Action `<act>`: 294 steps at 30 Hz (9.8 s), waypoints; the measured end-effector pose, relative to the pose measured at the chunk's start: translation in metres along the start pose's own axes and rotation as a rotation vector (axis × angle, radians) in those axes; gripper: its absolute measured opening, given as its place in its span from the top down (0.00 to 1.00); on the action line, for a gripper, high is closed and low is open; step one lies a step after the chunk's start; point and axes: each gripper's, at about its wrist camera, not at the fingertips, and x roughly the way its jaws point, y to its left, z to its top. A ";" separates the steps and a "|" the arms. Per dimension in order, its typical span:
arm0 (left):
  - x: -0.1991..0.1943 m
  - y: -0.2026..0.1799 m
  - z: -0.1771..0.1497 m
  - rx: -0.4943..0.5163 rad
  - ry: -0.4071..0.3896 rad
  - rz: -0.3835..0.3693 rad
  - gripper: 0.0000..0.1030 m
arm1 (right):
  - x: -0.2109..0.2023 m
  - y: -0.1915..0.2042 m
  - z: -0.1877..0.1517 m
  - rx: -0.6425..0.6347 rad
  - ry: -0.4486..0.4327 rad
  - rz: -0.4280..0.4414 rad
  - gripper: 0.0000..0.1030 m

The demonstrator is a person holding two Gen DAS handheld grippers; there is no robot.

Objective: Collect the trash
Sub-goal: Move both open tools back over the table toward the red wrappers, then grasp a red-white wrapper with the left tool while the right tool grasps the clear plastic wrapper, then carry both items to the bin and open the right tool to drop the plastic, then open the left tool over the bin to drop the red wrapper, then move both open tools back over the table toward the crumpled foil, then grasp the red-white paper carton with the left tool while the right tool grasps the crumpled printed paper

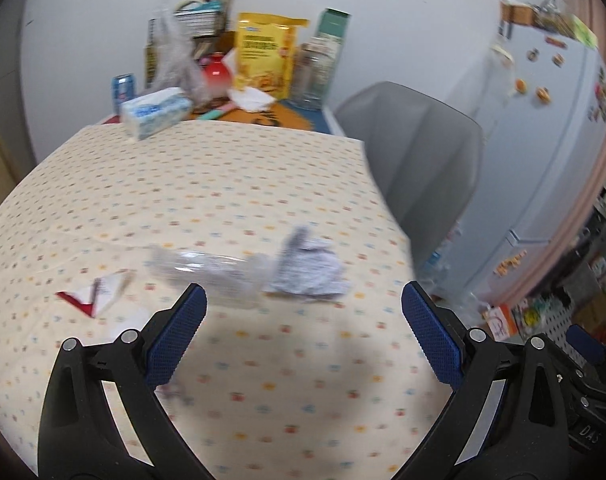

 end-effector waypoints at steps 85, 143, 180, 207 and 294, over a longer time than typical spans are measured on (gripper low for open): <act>0.016 0.237 -0.018 -0.449 0.023 0.134 0.96 | 0.104 0.279 -0.011 -0.629 0.131 0.083 0.38; -0.020 -0.084 -0.006 0.131 -0.009 -0.071 0.96 | -0.027 -0.034 0.012 -0.011 -0.043 0.056 0.79; 0.074 -0.296 -0.088 0.452 0.224 -0.209 0.96 | 0.025 -0.266 -0.067 0.384 0.075 -0.130 0.48; 0.055 -0.287 -0.080 0.409 0.190 -0.249 0.06 | -0.009 -0.277 -0.070 0.391 0.034 -0.193 0.16; 0.042 0.107 0.021 -0.164 0.092 0.118 0.49 | 0.061 0.079 0.012 -0.081 0.108 0.088 0.08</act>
